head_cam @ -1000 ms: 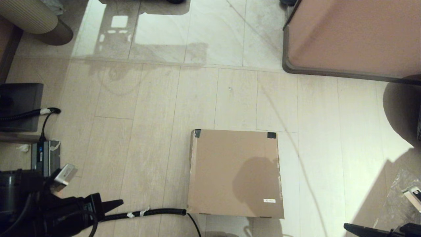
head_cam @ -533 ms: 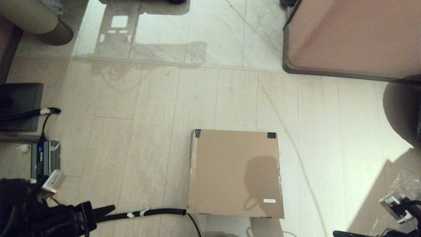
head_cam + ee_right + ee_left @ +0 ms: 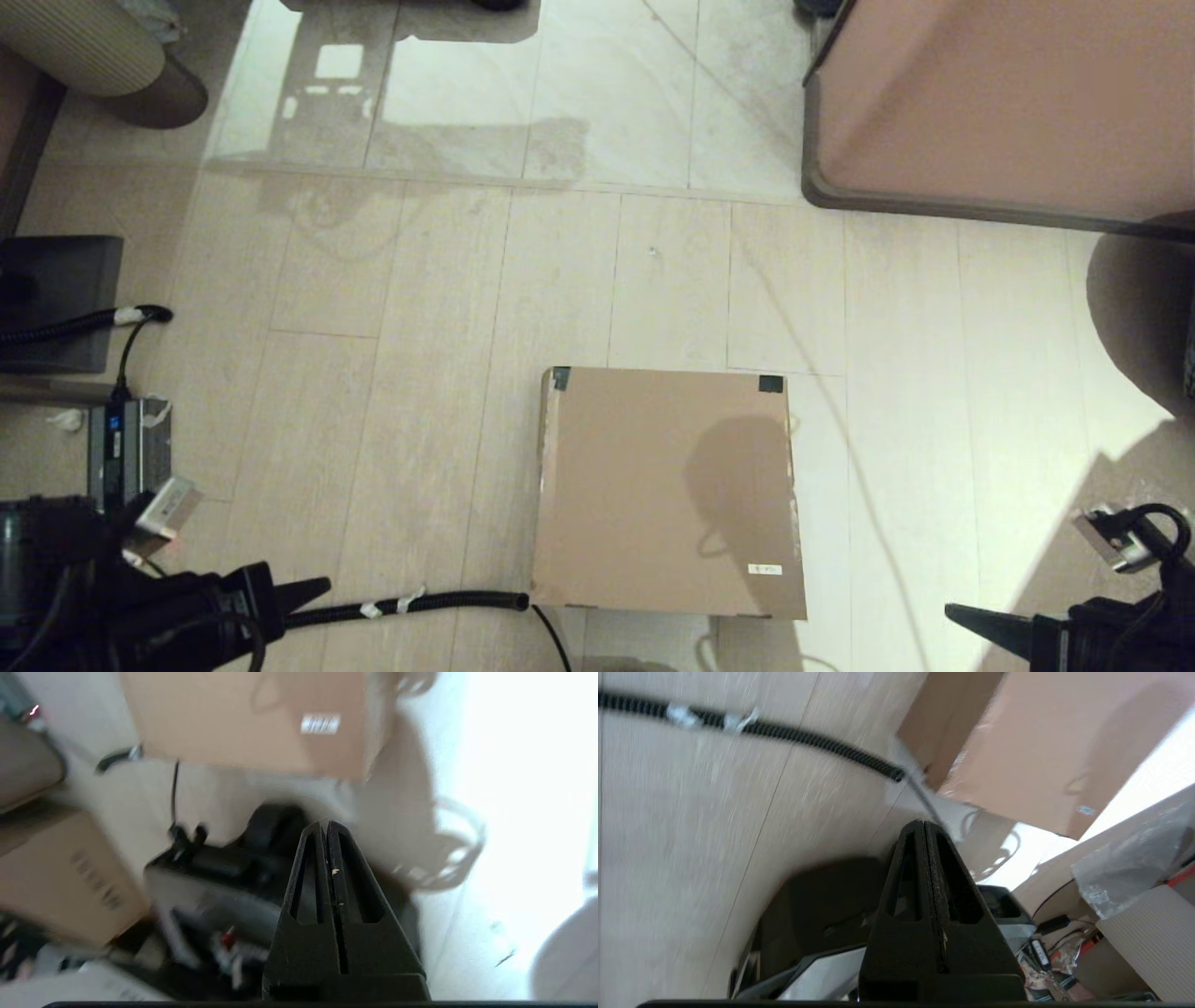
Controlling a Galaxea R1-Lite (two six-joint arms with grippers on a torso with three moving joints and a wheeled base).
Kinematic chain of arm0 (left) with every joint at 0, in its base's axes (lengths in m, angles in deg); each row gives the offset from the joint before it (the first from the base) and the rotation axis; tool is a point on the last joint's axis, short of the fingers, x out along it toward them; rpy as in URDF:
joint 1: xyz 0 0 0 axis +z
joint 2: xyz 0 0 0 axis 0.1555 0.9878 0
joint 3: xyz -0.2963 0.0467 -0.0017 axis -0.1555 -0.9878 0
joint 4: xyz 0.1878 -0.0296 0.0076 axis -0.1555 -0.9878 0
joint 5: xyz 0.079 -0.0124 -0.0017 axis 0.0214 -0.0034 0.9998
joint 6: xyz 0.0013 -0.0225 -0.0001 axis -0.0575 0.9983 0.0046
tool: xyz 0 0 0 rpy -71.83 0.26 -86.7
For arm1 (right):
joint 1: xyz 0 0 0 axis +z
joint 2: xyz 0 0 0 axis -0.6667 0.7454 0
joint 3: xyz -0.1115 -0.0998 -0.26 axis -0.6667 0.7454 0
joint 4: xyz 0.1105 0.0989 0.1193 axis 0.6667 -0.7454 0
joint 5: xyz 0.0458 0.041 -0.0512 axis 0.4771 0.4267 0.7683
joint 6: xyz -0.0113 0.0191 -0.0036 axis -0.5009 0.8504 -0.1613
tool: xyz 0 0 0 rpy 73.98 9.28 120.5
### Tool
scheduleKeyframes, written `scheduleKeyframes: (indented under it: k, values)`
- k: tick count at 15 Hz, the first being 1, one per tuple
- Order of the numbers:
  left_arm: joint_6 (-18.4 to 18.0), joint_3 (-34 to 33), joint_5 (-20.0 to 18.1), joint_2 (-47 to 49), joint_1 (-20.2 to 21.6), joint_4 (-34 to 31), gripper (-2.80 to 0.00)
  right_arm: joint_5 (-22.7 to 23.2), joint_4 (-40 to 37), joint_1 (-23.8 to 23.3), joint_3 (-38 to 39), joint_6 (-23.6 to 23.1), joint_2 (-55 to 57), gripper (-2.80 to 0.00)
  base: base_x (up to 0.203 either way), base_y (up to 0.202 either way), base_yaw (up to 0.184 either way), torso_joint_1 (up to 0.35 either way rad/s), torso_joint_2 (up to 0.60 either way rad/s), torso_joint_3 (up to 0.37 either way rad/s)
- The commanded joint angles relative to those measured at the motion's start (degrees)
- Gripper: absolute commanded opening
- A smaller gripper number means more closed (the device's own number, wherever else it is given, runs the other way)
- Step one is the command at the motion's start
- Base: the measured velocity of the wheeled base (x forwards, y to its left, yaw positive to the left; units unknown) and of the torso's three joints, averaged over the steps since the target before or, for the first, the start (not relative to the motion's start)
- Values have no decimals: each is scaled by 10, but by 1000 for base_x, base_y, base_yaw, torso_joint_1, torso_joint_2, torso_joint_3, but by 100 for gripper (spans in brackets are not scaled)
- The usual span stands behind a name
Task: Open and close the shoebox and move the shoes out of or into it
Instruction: Open the shoe box
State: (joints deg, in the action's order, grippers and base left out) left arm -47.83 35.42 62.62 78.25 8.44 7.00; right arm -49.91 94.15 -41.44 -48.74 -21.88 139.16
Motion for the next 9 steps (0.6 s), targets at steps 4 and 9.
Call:
scheduleKeyframes:
  k: [4,9]
  values:
    - [0,-3,-18,125,5,89,-280,56,91,-12,-4,3,189,-280,0,0,0,0,0,0]
    - [-3,13,-61,238,-61,168,-280,83,270,-47,7,5,346,-280,0,0,0,0,0,0]
